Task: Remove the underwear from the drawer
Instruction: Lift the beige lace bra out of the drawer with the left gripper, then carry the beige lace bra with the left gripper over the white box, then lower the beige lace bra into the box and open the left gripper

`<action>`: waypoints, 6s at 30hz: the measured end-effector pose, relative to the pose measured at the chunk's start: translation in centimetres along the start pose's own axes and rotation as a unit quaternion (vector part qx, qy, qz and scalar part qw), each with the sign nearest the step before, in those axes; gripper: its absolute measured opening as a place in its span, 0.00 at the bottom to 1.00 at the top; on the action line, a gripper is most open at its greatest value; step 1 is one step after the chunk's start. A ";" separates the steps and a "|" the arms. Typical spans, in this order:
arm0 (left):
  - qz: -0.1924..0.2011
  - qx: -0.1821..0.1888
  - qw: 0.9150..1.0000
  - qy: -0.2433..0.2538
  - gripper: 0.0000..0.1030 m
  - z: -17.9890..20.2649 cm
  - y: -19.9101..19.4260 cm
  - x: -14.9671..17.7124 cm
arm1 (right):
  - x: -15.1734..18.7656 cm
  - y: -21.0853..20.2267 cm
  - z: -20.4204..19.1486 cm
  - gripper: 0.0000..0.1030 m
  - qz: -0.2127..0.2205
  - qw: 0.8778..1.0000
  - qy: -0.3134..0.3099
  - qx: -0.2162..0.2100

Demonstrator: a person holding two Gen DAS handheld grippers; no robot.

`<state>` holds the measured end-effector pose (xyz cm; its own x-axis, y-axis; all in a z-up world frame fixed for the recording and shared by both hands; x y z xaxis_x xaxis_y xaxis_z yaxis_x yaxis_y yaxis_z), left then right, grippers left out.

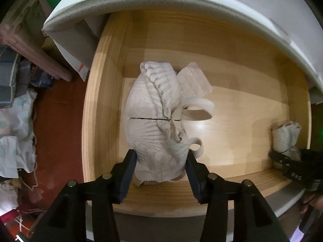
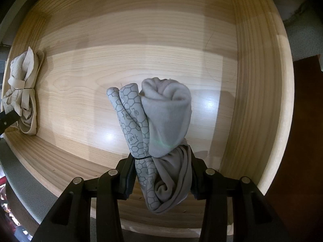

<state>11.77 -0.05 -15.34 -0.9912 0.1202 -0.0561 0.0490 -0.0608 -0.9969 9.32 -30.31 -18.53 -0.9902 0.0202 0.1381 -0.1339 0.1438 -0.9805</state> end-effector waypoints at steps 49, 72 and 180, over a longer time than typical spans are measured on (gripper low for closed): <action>-0.014 -0.050 0.999 0.003 0.63 1.6 4.0 -3.4 | 0.0 -0.1 -0.1 0.39 -0.011 1.000 0.005 0.004; 0.018 -0.063 0.996 0.064 0.61 5.4 -4.4 -1.6 | -0.1 -0.2 -0.1 0.39 -0.011 1.000 0.004 0.006; 0.283 -0.001 0.958 0.054 0.70 8.0 -27.2 -10.8 | 0.0 0.0 -0.3 0.37 -0.008 0.994 -0.031 0.103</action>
<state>20.20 -7.58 12.84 -0.7876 0.1713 -0.5919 0.5744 -0.1437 -0.8059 9.29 -30.05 -18.54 -0.9876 -0.0414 0.1514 -0.1487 -0.0629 -0.9869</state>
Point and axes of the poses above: each gripper's, at about its wrist camera, not at the fingertips, and y roughly the way its jaws point, z to its right, x to its underside, the point moved 7 cm from there along y, roughly the way its jaws point, and after that the axes turned 4 degrees about -y, right-handed, at the moved point
